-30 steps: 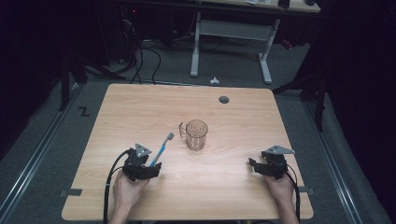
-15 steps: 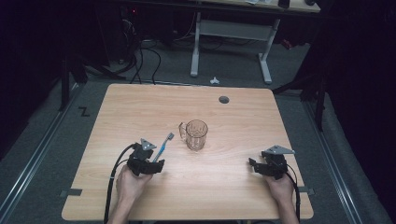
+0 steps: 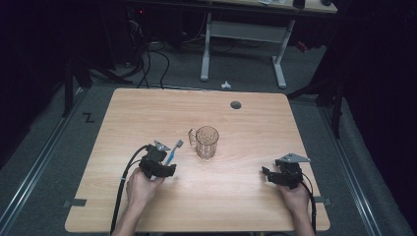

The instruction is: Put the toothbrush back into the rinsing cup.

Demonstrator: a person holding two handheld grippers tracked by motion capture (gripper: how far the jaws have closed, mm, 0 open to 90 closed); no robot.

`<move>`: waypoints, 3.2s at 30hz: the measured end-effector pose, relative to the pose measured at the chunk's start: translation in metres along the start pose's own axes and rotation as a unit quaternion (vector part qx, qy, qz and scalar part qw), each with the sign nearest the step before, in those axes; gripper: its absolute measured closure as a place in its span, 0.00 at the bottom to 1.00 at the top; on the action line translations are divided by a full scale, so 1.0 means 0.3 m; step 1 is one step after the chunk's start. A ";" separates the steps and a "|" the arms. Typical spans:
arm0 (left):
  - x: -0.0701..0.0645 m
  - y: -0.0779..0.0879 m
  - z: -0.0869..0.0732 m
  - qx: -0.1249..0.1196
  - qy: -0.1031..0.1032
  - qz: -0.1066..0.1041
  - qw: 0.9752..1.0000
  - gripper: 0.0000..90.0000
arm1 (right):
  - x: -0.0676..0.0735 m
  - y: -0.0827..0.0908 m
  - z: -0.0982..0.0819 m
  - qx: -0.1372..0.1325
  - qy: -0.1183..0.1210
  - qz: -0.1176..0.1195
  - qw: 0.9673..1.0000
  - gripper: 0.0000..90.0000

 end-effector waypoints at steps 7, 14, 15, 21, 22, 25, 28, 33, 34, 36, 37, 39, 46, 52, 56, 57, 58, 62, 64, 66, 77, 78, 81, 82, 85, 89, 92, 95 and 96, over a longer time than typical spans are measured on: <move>0.021 -0.015 0.035 0.014 -0.003 -0.003 1.000 0.52 | 0.000 0.000 0.000 0.000 0.000 0.000 1.000 0.37; 0.043 -0.031 0.070 0.028 0.001 -0.009 1.000 0.55 | 0.000 0.000 0.000 0.000 0.000 0.001 1.000 0.37; 0.045 -0.032 0.075 0.031 -0.002 -0.009 0.999 0.55 | 0.000 0.000 0.000 0.000 0.000 0.001 1.000 0.37; 0.062 -0.050 0.101 0.040 0.000 -0.012 0.999 0.55 | 0.000 0.000 0.000 0.000 0.000 0.001 1.000 0.37; 0.064 -0.055 0.104 0.042 0.002 -0.015 0.999 0.55 | 0.000 0.000 0.000 0.000 0.000 0.001 1.000 0.37; 0.074 -0.074 0.112 0.053 0.006 -0.018 0.998 0.55 | 0.000 0.000 0.000 0.000 0.000 0.001 1.000 0.37; 0.081 -0.087 0.111 0.064 0.008 -0.023 0.998 0.56 | 0.000 0.000 0.000 0.000 0.001 0.001 1.000 0.37; 0.091 -0.120 0.113 0.088 0.010 -0.035 0.995 0.58 | 0.000 0.000 0.000 0.000 0.001 0.001 1.000 0.37; 0.091 -0.120 0.113 0.088 0.010 -0.035 0.995 0.59 | 0.000 0.000 0.000 0.000 0.001 0.001 1.000 0.37; 0.099 -0.129 0.124 0.096 0.008 -0.032 0.995 0.59 | 0.000 0.000 0.000 0.000 0.001 0.001 1.000 0.37; 0.102 -0.132 0.126 0.094 0.011 -0.036 0.995 0.60 | 0.000 0.000 0.000 0.000 0.001 0.001 1.000 0.37; 0.106 -0.141 0.125 0.100 0.014 -0.040 0.994 0.61 | 0.000 0.000 0.000 0.000 0.001 0.001 1.000 0.37; 0.111 -0.160 0.132 0.112 0.009 -0.047 0.993 0.66 | 0.001 0.001 -0.001 0.001 0.000 0.002 1.000 0.37; 0.121 -0.183 0.129 0.124 0.016 -0.053 0.991 0.70 | 0.001 0.001 -0.001 0.001 0.000 0.002 1.000 0.37; 0.124 -0.187 0.132 0.132 0.010 -0.052 0.990 0.74 | 0.001 0.001 -0.001 0.001 0.000 0.002 1.000 0.37; 0.126 -0.188 0.133 0.131 0.012 -0.052 0.990 0.76 | 0.001 0.001 -0.001 0.001 0.000 0.002 1.000 0.37; 0.127 -0.188 0.133 0.130 0.014 -0.053 0.990 0.77 | 0.001 0.001 -0.001 0.001 0.001 0.002 1.000 0.37; 0.132 -0.186 0.130 0.135 0.012 -0.051 0.989 0.81 | 0.001 0.001 -0.001 0.000 0.000 0.001 1.000 0.37; 0.136 -0.185 0.127 0.137 0.012 -0.050 0.989 0.82 | 0.001 0.001 -0.001 0.000 0.001 0.002 1.000 0.37; 0.139 -0.185 0.126 0.137 0.014 -0.049 0.989 0.83 | 0.001 0.001 -0.001 0.000 0.001 0.002 1.000 0.37; 0.144 -0.185 0.124 0.143 0.012 -0.040 0.989 0.87 | 0.001 0.000 -0.001 0.000 0.002 0.001 1.000 0.37; 0.144 -0.185 0.125 0.144 0.010 -0.039 0.989 0.87 | 0.001 0.000 -0.001 0.000 0.002 0.001 1.000 0.37; 0.140 -0.187 0.130 0.155 0.004 -0.037 0.987 0.85 | 0.001 0.000 -0.001 0.000 0.002 0.001 1.000 0.37; 0.137 -0.188 0.134 0.160 0.000 -0.036 0.986 0.84 | 0.001 0.001 -0.001 0.000 0.001 0.001 1.000 0.37; 0.135 -0.189 0.138 0.169 -0.007 -0.033 0.985 0.84 | 0.001 0.001 -0.001 0.001 0.001 0.001 1.000 0.37; 0.135 -0.191 0.141 0.169 -0.004 -0.037 0.985 0.88 | 0.001 0.001 -0.001 0.000 0.002 0.002 1.000 0.37; 0.135 -0.191 0.142 0.171 -0.003 -0.039 0.985 0.88 | 0.001 0.001 -0.001 0.001 0.001 0.001 1.000 0.37; 0.136 -0.192 0.144 0.174 -0.006 -0.041 0.984 0.88 | 0.001 0.001 -0.001 0.001 0.001 0.002 1.000 0.37; 0.140 -0.193 0.142 0.169 -0.001 -0.046 0.985 0.88 | 0.001 0.001 -0.001 0.001 0.001 0.001 1.000 0.37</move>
Point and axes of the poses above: each handheld gripper's, and its own axes: y roughly backward along the jaws, z roughly out of its top, x roughly to its left, the point moved 5 cm from there along -y, roughly forward along the jaws, and after that the axes turned 15 degrees about -y, right-handed, at the moved point
